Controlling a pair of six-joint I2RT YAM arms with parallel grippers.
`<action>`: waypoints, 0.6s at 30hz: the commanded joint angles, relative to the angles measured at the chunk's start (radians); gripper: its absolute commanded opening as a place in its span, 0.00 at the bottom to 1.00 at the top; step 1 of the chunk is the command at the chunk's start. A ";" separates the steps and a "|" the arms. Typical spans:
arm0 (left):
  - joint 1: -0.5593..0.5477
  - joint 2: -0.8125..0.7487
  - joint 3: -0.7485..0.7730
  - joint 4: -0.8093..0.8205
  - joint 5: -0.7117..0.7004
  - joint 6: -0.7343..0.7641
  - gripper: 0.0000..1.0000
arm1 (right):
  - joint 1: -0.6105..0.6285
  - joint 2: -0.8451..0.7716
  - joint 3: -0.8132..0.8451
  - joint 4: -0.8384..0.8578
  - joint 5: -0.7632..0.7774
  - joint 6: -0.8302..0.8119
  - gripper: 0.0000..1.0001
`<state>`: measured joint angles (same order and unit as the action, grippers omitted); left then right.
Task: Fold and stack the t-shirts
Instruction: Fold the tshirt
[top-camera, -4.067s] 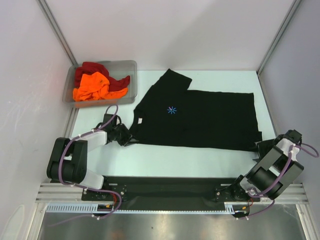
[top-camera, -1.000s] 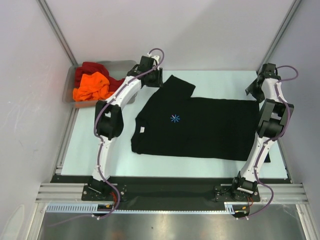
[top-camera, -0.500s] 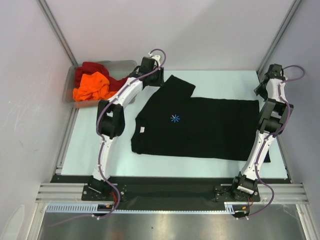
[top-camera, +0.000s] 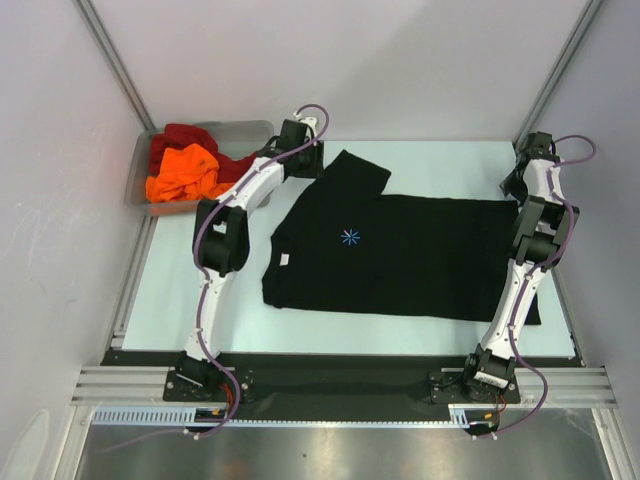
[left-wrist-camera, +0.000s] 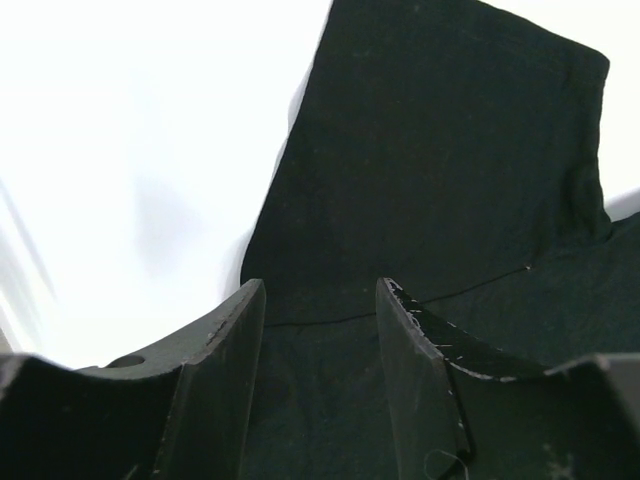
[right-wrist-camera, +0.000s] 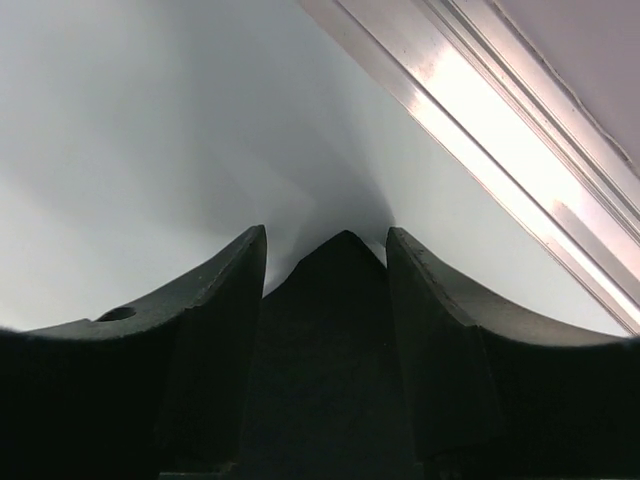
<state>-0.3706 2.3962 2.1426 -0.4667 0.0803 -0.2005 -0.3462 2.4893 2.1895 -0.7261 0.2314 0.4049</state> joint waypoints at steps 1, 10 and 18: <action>0.004 0.009 0.005 -0.001 -0.028 0.004 0.55 | -0.001 0.026 0.039 -0.002 0.016 -0.011 0.56; 0.009 0.047 0.045 -0.015 -0.039 0.026 0.59 | 0.006 0.031 0.029 -0.013 0.020 -0.011 0.28; 0.027 0.112 0.129 -0.087 -0.025 -0.010 0.59 | 0.015 0.020 0.033 -0.007 0.013 -0.038 0.21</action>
<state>-0.3573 2.4882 2.1960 -0.5068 0.0547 -0.2012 -0.3428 2.4954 2.1990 -0.7280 0.2428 0.3851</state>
